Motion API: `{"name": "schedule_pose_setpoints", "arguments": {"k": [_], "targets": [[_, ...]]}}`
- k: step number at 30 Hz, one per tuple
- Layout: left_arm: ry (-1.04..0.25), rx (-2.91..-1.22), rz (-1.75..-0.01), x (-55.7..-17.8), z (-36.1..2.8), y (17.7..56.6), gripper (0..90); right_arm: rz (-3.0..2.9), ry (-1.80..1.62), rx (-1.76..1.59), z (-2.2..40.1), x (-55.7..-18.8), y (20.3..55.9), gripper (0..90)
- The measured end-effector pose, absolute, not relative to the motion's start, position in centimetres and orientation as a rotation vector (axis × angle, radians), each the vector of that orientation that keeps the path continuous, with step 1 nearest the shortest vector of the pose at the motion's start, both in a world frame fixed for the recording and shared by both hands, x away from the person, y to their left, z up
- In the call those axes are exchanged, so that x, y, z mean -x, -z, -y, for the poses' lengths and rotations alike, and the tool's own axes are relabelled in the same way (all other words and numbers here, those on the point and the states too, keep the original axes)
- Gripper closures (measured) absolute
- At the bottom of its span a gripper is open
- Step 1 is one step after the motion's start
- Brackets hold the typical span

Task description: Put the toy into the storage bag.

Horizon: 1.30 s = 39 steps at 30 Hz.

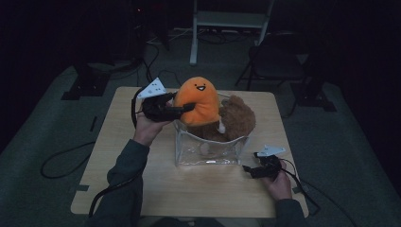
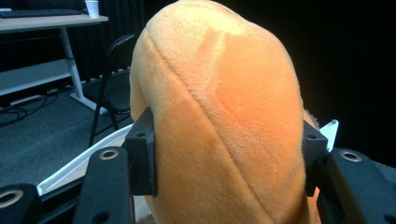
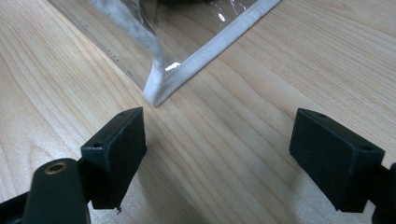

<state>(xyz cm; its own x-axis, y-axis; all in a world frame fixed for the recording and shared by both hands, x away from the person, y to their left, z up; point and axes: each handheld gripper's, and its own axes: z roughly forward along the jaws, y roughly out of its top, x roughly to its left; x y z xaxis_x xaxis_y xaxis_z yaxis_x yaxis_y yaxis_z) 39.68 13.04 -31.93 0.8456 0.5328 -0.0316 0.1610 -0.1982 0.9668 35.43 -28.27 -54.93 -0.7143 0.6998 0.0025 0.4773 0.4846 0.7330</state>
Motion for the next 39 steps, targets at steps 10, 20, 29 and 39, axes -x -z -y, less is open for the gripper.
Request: {"name": "schedule_pose_setpoints", "arguments": {"k": [10,20,29,39], "targets": [[-0.359,-1.777,-0.533,-40.0,-12.7,32.7,42.4,-2.437,-1.065,-0.997,28.3,-35.4,54.9,17.9],[-0.351,-1.787,-0.534,-40.2,-12.6,33.4,42.3,-2.437,-1.065,-0.997,28.3,-35.4,54.9,18.0],[-0.348,-1.799,-0.539,-40.3,-12.5,34.0,42.2,-2.437,-1.065,-0.996,28.3,-35.4,54.9,17.9],[-0.342,-1.810,-0.543,-40.3,-12.4,34.6,42.2,-2.436,-1.066,-0.997,28.3,-35.4,54.9,17.9]]}}
